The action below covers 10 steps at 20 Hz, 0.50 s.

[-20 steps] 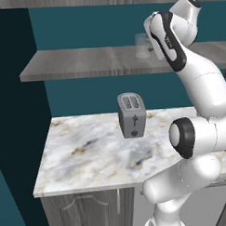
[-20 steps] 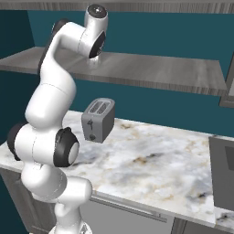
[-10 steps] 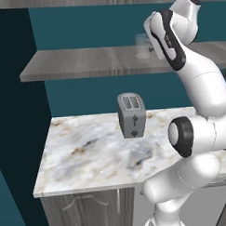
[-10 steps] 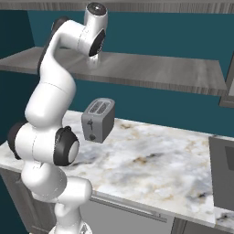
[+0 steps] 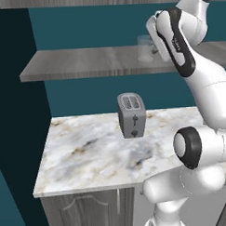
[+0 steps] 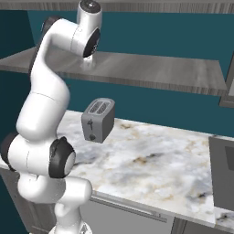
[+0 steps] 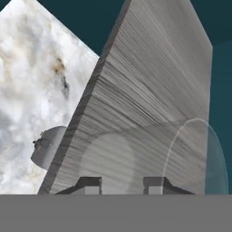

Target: There is a bowl on the dining counter. Grab a lemon wedge from the fridge and place it in the bowl. Then get the liquor bottle and glass cup from the cabinet and place them next to the bowl.

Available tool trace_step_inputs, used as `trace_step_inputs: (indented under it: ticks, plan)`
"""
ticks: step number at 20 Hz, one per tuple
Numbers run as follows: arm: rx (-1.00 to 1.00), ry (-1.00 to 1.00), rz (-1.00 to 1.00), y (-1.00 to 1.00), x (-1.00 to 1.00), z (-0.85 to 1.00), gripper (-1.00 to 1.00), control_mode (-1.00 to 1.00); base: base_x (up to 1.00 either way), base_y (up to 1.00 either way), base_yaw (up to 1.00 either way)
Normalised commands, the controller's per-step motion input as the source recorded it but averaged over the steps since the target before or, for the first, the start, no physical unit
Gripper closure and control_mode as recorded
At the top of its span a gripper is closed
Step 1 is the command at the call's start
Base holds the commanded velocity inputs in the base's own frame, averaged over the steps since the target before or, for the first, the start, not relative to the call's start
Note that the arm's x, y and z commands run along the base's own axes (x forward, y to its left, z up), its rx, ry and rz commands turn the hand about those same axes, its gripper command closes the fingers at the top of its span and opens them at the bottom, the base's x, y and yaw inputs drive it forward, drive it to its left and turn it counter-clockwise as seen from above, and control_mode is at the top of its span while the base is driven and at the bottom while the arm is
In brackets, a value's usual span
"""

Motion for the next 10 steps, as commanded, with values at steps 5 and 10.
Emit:
trace_step_inputs:
  ticks: [5, 10]
  plan:
    - [0.01, -0.16, -0.01, 0.22, -0.93, -0.06, 1.00, -1.00, 0.00, 0.00, 0.00]
    - [0.00, -0.16, -0.04, 0.48, -0.83, 0.00, 1.00, -1.00, 0.00, 0.00, 0.00]
